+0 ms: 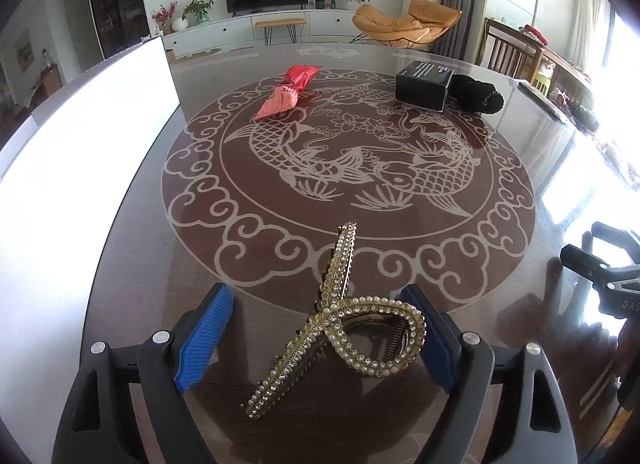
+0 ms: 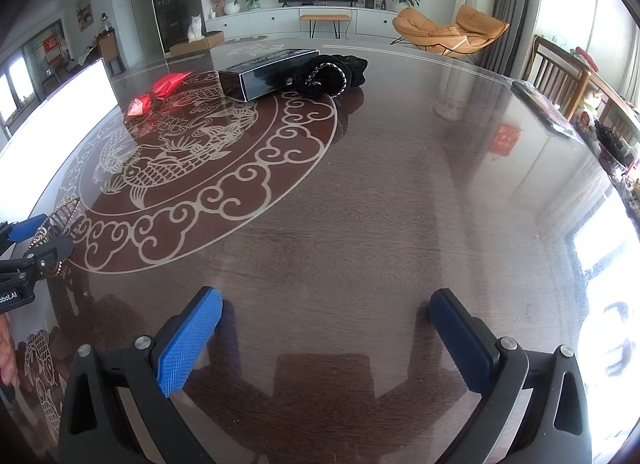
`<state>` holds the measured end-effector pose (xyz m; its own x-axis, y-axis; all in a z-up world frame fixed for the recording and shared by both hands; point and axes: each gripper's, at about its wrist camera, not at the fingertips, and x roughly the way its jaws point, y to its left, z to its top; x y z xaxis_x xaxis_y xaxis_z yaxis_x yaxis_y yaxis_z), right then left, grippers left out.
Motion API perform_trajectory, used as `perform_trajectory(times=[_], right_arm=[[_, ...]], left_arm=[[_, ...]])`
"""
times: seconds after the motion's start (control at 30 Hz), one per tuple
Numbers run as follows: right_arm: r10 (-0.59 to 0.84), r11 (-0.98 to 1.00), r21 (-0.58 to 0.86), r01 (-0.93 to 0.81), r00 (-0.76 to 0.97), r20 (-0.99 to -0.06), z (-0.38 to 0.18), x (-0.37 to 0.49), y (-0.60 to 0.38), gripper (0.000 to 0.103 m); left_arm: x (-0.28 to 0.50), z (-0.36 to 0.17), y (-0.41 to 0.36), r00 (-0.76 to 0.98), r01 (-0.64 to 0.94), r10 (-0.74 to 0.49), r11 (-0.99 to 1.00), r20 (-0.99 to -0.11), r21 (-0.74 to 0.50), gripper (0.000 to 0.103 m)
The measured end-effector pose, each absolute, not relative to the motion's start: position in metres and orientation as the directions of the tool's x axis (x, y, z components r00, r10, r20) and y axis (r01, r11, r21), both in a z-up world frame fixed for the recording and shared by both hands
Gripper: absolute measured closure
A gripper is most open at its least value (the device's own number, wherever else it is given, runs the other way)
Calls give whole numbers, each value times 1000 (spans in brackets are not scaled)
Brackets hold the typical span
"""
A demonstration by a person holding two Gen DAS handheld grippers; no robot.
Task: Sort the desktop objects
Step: 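Lift the pearl-studded claw clip off the table with the left tool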
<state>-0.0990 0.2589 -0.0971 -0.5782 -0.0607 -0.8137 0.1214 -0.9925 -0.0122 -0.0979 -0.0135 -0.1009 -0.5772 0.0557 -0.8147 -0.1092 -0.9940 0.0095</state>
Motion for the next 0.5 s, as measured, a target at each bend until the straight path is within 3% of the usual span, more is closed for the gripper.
perform_trajectory(times=[0.17, 0.5], right_arm=[[-61, -993, -12, 121, -578, -814, -97, -99, 259, 0], [-61, -993, -12, 122, -578, -814, -97, -99, 259, 0]], left_arm=[[-99, -104, -13, -564, -101, 50, -995, -824, 8, 1], [-100, -104, -12, -561, -104, 53, -995, -826, 7, 0]])
